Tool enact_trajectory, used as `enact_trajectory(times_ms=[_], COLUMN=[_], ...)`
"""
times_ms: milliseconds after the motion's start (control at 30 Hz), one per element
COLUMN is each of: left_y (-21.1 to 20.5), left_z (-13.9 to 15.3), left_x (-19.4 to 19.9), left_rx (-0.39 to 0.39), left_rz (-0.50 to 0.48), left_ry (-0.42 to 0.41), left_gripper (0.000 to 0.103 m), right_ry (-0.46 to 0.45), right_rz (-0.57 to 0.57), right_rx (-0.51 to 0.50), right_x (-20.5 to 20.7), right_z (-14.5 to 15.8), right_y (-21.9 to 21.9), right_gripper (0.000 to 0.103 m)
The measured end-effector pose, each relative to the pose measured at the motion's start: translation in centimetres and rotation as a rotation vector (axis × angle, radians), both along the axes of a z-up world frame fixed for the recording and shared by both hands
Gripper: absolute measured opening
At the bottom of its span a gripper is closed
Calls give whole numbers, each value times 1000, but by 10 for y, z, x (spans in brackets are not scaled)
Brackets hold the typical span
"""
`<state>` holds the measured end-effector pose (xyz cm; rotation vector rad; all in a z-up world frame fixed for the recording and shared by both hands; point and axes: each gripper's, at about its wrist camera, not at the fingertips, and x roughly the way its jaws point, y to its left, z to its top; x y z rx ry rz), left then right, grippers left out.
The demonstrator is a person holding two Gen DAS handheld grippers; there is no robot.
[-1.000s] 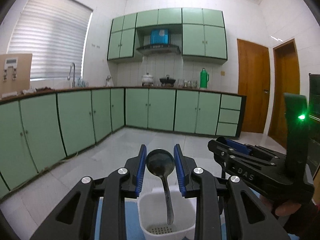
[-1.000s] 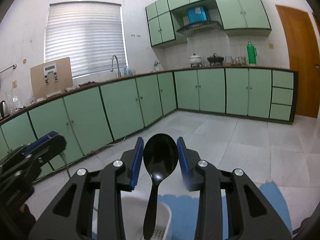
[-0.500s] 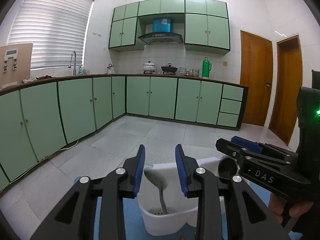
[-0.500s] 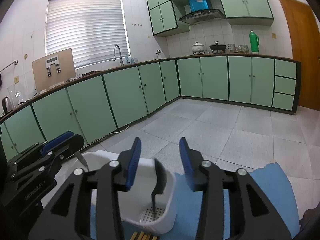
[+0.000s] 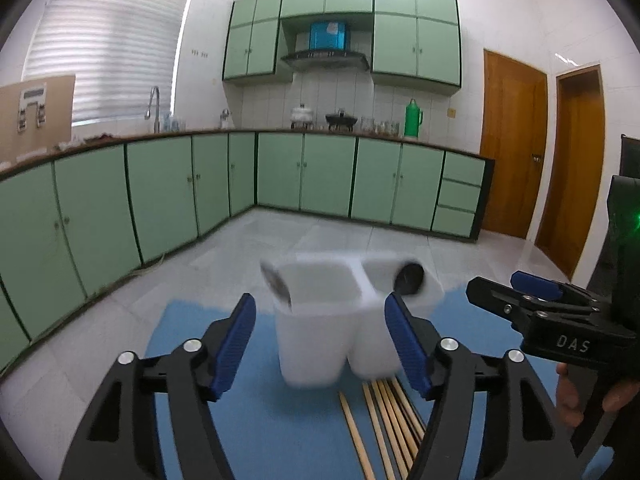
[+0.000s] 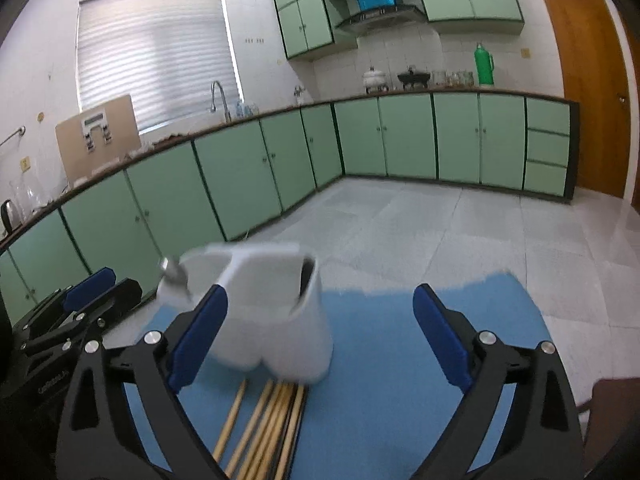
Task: Organize utensils
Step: 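Open both tools to drop the spoons into the holder, then move the right tool to the black chopstick and close on it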
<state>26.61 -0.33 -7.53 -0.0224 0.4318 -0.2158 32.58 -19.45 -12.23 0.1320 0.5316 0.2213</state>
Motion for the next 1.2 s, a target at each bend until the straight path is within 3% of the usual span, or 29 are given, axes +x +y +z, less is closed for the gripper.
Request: enact_trajectory(times_ms=[300,567,633,933,1200], left_y=[-1,-8,-3,12,13], left_z=[-50,-92,-97,-100,-99], left_x=[-58,-96,-100,-115,-116], left_rx=[15,90,98,130,126], left_rz=[49,45,47,64,71], left_ry=[178,318,344,374,384], left_gripper=[71,71,71,71,71], right_ry=[177,285,300,374,366], right_rz=[-3,6,22,86,92], right_rx=[-41,-80,-126,-149,-194], right_x=[-77,-124,-133,-155,-155], right_z=[-46,-76,-84,-99,-102], right_y=[-1,1,7,14,26], right_gripper=[91,90,79,74,73])
